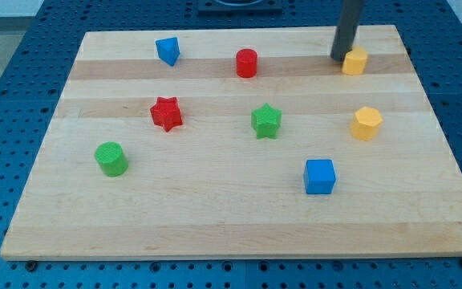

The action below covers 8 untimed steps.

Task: Slide the red circle towards the yellow hexagon

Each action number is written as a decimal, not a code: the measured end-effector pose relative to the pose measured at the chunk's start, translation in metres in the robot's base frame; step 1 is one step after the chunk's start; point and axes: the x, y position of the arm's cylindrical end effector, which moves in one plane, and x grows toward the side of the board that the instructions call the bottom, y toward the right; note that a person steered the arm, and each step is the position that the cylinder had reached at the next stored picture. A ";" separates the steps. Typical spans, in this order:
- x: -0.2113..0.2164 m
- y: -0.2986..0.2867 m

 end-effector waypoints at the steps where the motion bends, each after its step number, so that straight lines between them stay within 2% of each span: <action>1: 0.000 0.021; 2: -0.006 0.017; 3: -0.061 -0.031; 4: -0.082 -0.077; 5: -0.069 -0.175; 6: -0.037 -0.252; 7: 0.002 -0.265; 8: 0.005 -0.221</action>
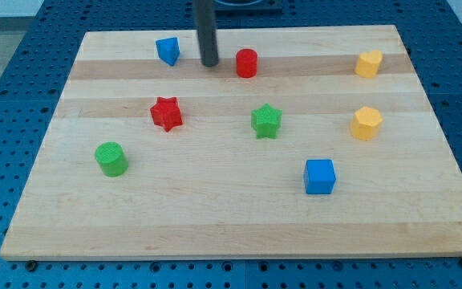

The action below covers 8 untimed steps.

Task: Slide the red circle towards the yellow hexagon

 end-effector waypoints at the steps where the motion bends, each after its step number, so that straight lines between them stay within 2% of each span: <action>1: 0.018 0.063; 2: 0.025 0.097; 3: -0.002 0.091; 4: -0.001 0.091; 6: 0.073 0.117; 7: 0.077 0.117; 8: 0.058 0.058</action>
